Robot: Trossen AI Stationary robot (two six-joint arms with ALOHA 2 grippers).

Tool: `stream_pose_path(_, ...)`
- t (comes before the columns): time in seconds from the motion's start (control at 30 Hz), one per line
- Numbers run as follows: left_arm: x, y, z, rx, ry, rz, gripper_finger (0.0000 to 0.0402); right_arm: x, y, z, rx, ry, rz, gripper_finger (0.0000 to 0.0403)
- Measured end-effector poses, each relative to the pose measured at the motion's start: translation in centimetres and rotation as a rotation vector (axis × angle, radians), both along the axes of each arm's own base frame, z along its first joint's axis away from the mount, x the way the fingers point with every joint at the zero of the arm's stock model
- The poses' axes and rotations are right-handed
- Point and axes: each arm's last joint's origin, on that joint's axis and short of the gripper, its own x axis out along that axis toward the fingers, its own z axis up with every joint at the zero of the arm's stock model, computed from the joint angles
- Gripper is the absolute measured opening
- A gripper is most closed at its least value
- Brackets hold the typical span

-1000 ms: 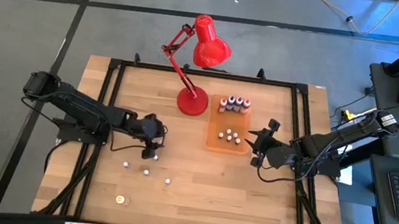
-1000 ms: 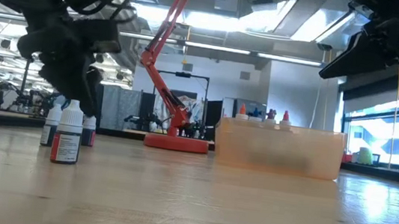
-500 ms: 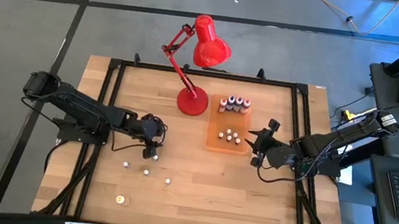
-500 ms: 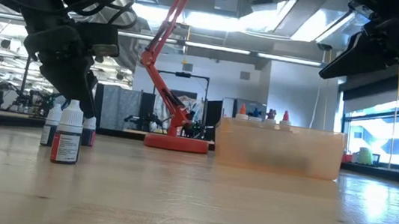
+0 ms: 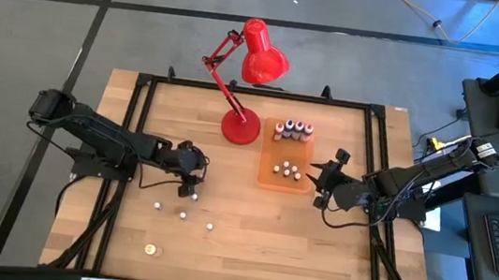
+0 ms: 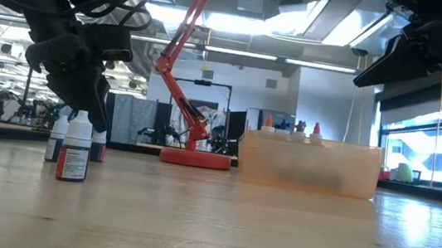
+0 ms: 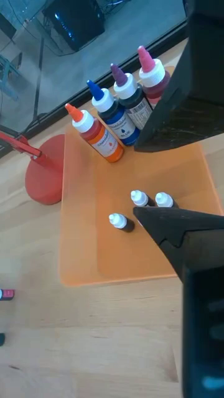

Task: Pick & Place food coloring
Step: Put the small pink food coloring bottle into the orange bin

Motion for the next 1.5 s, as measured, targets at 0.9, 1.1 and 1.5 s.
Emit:
stream_pose_path(0.9, 1.4, -0.1, -1.6, 0.049, -0.004, -0.047, 0.0099, 0.0, 0.0, 0.0, -0.011, 0.008, 0.006, 0.0155)
stream_pose_path(1.1, 1.4, -0.1, -1.6, 0.048, 0.0, -0.047, 0.0084, 0.0, 0.0, 0.0, -0.012, 0.008, 0.007, 0.0155)
stream_pose_path(1.5, 1.4, -0.1, -1.5, 0.051, -0.008, -0.039, 0.0071, 0.0, 0.0, 0.0, -0.015, 0.01, 0.009, 0.0155)
